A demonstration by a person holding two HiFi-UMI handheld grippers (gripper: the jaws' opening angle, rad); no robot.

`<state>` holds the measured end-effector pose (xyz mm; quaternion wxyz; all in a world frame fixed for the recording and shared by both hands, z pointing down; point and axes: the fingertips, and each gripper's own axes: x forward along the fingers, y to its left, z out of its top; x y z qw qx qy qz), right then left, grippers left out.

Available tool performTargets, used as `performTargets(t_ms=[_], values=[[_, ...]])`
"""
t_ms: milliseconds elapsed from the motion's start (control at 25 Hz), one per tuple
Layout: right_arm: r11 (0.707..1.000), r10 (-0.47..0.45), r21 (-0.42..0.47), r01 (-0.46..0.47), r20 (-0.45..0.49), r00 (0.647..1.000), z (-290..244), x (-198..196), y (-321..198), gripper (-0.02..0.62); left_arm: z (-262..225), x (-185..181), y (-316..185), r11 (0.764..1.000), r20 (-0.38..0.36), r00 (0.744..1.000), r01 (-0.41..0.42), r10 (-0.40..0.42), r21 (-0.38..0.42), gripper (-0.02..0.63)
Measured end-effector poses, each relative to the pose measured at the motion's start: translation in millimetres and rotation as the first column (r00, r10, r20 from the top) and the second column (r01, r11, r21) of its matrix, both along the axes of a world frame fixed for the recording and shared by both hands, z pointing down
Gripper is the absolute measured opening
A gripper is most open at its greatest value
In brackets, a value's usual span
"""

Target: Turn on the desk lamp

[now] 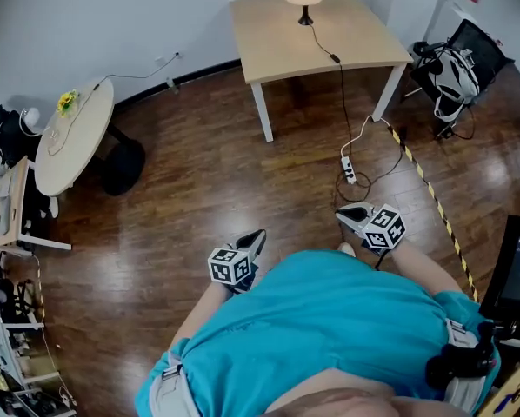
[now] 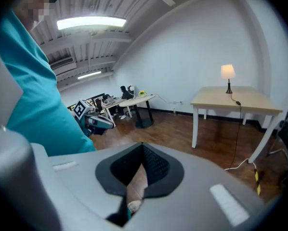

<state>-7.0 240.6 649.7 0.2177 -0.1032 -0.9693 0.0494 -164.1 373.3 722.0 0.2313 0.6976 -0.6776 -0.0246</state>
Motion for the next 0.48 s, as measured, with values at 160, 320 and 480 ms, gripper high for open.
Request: performTargets(t_ms=[160,320,480], values=[[0.998,0.061,0.009,-0.060,-0.004,0.998,7.1,41.9,24.3,0.002,6.7,34.6,24.9,0.999,-0.012,1.000,-0.012,0.012,0.041,0.000],[0.997,0.065,0.038,-0.065,0.022,0.998,6.3,69.0,35.1,0.002,-1.2,75.5,22.3,0.995,0.034,0.997,-0.071,0.069,0.069,0.000],[0.997,0.049,0.057,-0.054,0.086,0.995,2.1,148.0,55.4,0.002,-12.5,149.0,28.8,0.990,0.053,0.996,-0.078,0.072,0.115,0.000]])
